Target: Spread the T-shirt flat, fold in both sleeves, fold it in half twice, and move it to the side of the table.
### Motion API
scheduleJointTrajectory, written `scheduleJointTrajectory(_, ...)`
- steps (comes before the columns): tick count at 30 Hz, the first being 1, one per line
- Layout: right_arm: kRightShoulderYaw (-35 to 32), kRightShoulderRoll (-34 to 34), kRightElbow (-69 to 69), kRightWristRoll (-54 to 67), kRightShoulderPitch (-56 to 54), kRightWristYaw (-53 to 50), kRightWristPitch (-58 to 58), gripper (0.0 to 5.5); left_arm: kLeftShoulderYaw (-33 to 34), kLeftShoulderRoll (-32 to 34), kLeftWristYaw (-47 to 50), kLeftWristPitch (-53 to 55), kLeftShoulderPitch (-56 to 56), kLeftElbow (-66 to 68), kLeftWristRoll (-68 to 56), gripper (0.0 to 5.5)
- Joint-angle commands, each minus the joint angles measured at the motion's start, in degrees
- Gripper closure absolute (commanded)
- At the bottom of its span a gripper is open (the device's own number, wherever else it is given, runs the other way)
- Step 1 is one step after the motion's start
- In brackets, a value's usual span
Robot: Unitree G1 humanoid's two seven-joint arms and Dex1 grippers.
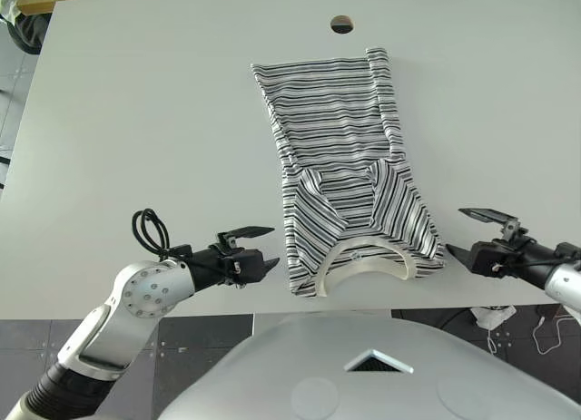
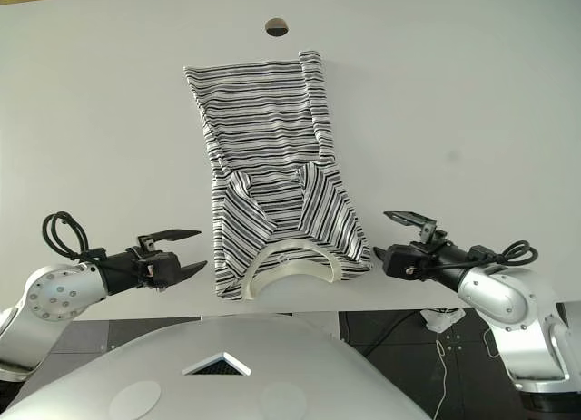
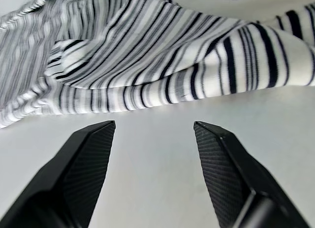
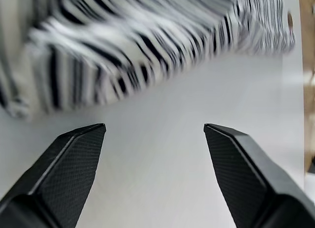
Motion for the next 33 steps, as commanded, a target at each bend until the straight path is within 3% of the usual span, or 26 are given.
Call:
scheduleJointTrajectory(1, 3.77, -0.13, 0.43, -1.78, 2.25, 1.71, -1.14, 1.78, -2.0, -1.66, -0.58, -0.99, -2.08, 0.76, 1.61, 2.53)
scheduleJointTrajectory(4, 6.53, 1.49, -0.4, -1.81, 1.53, 0.39, -3.6, 1.78, -3.72, -3.28, -0.64, -1.12, -3.36, 1.3, 2.31, 2.53)
scheduleJointTrajectory(6, 8.32, 2.04, 0.27, -3.14, 0.17, -0.59, -4.76, 2.26, -4.58, -3.8, -0.85, -1.52, -3.92, 1.79, 2.74, 2.49)
scheduleJointTrajectory(13, 10.03, 1.41, 3.51, -6.57, -1.1, -2.8, -6.2, 3.69, -6.84, -3.64, -3.09, -3.29, -5.95, 2.98, 3.92, 3.69)
scheduleJointTrajectory(21, 10.56, 0.75, 4.13, -9.6, -1.57, -4.25, -7.72, 5.31, -5.04, -1.71, -6.63, -3.93, -7.49, 3.32, 2.5, 5.0)
scheduleJointTrajectory(24, 10.14, 0.44, 2.72, -7.08, -0.19, -2.49, -6.28, 5.4, -4.6, -0.78, -9.1, -3.09, -7.27, 2.9, 0.16, 5.36)
scheduleJointTrajectory(27, 9.25, -0.52, -3.68, 2.61, 5.05, 2.15, -2.81, 5.4, -0.94, 4.75, -15.05, -1.54, -1.54, -2.3, -8.78, 5.36)
scheduleJointTrajectory(30, 6.46, -3.88, -16.76, 16.95, 15.44, 8.55, 0.75, 5.4, 10.01, 9.52, -20.91, -0.41, 5.61, -7.85, -22.94, 5.36)
scheduleJointTrajectory(33, 3.19, -4.77, -25.11, 27.43, 19.11, 11.72, 2.78, 5.4, 20.86, 10.04, -24.92, 0.79, 10.24, -10.35, -34.52, 5.36)
